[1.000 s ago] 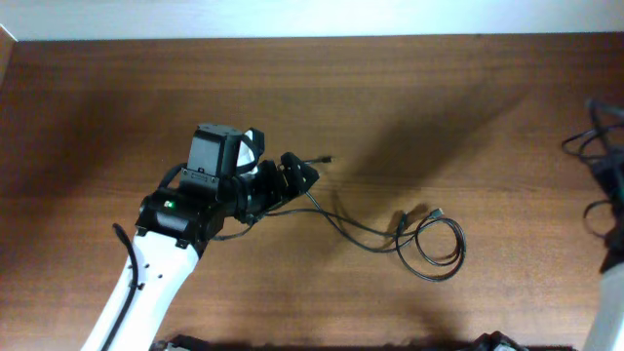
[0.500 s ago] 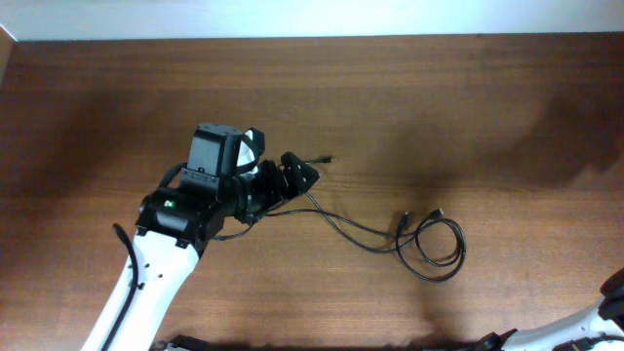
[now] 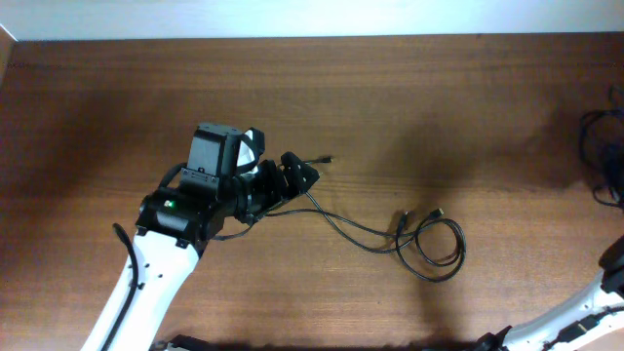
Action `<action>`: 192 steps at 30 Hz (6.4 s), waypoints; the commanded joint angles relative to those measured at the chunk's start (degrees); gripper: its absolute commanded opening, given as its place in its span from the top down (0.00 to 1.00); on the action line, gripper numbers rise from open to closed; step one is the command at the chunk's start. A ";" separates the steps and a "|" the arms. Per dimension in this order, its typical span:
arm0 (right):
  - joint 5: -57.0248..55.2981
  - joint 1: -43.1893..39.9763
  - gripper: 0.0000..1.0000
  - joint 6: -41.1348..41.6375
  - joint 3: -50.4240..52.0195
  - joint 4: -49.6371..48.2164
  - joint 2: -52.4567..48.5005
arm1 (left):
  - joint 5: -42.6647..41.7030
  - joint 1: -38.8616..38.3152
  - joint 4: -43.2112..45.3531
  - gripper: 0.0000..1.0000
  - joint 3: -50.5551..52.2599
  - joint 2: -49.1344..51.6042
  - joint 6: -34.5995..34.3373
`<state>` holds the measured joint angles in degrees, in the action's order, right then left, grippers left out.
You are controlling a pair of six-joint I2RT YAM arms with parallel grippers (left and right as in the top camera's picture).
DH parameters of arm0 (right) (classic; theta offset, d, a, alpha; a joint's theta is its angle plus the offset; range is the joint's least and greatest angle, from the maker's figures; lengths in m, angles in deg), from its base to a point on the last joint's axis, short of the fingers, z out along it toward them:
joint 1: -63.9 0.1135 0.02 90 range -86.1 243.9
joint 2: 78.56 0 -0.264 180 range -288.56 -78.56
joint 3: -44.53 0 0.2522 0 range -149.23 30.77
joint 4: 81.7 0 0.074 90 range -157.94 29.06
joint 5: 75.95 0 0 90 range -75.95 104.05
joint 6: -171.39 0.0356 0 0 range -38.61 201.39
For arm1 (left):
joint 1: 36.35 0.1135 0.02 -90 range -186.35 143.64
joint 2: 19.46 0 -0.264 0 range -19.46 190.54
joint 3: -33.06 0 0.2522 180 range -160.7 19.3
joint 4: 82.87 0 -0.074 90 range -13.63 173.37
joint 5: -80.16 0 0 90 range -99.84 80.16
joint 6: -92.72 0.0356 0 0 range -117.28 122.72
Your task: Untangle cables
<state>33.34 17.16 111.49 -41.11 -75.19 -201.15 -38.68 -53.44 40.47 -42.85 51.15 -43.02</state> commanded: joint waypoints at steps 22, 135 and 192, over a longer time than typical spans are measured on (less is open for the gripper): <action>-3.76 14.21 0.02 0.35 -0.46 72.11 64.13 | 0.44 -0.07 0.11 0.01 -0.68 -0.11 0.35; -7.91 62.10 0.96 -6.34 -32.57 60.08 56.08 | -2.67 -25.07 6.99 0.01 -5.40 20.98 36.39; -20.65 54.86 0.96 -9.22 -53.70 91.82 47.95 | 9.46 -25.00 24.59 1.00 -5.42 26.29 35.89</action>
<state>16.49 76.48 102.14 -93.96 13.11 -153.41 -30.15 -83.25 67.92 -48.05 78.69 -3.63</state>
